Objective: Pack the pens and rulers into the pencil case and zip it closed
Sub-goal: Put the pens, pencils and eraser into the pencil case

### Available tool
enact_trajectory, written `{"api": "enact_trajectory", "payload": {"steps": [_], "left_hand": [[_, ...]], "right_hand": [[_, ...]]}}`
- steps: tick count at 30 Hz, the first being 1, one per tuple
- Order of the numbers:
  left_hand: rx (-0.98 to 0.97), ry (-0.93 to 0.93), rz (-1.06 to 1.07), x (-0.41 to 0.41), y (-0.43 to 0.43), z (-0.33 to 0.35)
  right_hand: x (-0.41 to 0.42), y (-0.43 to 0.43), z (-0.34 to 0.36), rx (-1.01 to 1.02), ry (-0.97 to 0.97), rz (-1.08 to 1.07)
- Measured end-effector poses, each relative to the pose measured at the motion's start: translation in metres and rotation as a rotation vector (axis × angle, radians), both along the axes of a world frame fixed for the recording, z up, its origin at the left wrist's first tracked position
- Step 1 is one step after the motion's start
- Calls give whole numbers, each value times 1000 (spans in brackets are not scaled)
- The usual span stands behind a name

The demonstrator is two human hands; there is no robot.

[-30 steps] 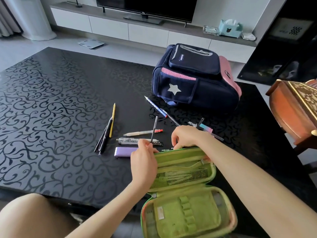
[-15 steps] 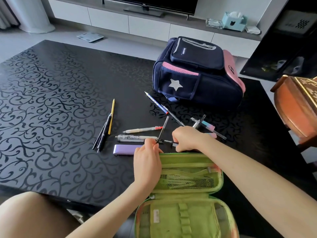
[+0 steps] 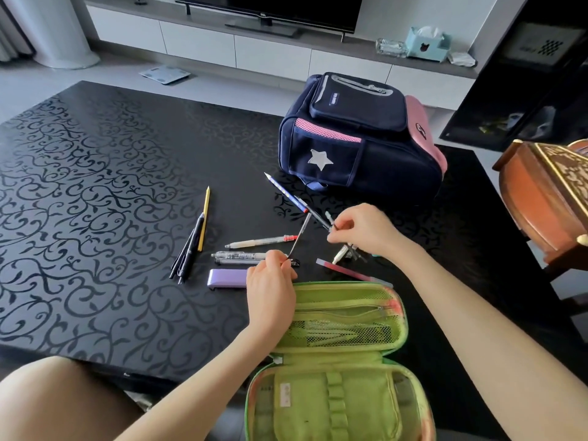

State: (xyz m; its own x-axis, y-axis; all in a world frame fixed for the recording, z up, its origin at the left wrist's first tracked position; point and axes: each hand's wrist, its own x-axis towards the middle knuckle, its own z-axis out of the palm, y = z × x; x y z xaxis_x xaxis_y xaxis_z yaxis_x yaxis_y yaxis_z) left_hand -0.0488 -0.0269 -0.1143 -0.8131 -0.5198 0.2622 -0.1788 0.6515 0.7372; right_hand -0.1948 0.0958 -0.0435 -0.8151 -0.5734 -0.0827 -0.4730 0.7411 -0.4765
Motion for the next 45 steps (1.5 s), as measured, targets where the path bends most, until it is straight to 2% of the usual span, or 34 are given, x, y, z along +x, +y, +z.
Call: {"api": "enact_trajectory", "payload": {"steps": [2, 5, 7, 9, 12, 14, 17, 20, 23, 25, 31, 36, 42, 45], "left_hand": [[83, 35, 7, 1, 1, 8], [244, 34, -91, 4, 9, 25], [243, 17, -214, 10, 19, 36], [224, -7, -309, 15, 28, 44], [230, -35, -400, 19, 28, 46], [49, -65, -432, 22, 20, 35], [-459, -169, -421, 28, 3, 3], [-644, -205, -390, 36, -3, -13], [-648, -168, -368, 35, -4, -16], [-654, -136, -351, 36, -3, -18], [-591, 142, -300, 46, -1, -12], [-608, 284, -261, 44, 0, -13], [-635, 313, -319, 31, -2, -15], [-658, 283, -381, 29, 0, -16]], "right_hand": [[15, 9, 18, -300, -15, -114], [52, 17, 33, -643, -274, -167], [72, 17, 30, -743, -386, -167], [86, 17, 26, -810, -413, -225], [97, 19, 20, -846, -353, -290], [99, 24, 19, -851, -271, -307], [93, 34, 19, -769, -146, -291], [91, 35, 11, -546, -137, -161], [92, 28, -2, -302, -81, -14], [93, 22, -8, -213, -54, 38], [102, 6, -8, -103, -16, 138], [107, -6, -6, -55, 113, 184], [93, -6, 1, 101, -138, 215], [83, -3, 0, 231, -178, 255]]}}
